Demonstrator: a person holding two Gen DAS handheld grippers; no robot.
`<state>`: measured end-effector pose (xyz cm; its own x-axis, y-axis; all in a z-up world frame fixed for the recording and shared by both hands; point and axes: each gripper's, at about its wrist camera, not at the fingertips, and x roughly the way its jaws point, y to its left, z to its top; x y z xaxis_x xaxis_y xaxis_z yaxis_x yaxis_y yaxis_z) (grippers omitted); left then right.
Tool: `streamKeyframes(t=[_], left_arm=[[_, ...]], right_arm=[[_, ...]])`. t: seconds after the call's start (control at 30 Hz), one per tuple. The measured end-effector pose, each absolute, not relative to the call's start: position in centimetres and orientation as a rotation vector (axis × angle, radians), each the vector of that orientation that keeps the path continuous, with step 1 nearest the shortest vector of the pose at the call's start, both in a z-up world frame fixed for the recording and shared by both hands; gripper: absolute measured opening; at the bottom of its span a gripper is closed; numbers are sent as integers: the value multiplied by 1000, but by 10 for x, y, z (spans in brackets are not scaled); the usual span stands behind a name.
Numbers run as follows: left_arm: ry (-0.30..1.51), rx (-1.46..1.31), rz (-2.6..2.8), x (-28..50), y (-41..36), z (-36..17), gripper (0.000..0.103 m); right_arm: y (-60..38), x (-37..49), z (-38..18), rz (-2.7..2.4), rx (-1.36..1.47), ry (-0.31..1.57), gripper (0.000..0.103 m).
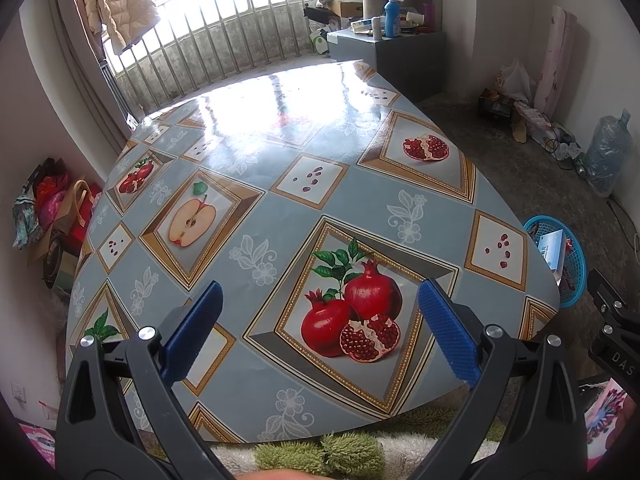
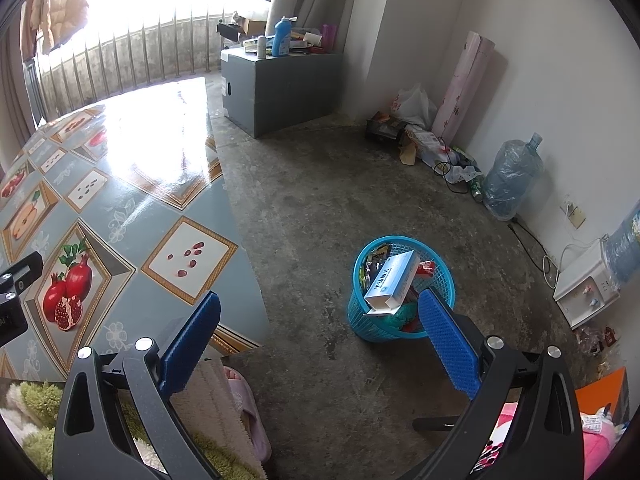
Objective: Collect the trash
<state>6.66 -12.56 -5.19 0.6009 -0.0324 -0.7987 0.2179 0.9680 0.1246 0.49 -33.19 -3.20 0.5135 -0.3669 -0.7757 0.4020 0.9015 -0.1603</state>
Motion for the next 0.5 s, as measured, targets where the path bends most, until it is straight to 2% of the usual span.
streamKeyframes(t=[0.5], left_arm=[[917,219,-146,67,-125,-52,94]], right_arm=[[-330,5,-33,-458,43,922,96]])
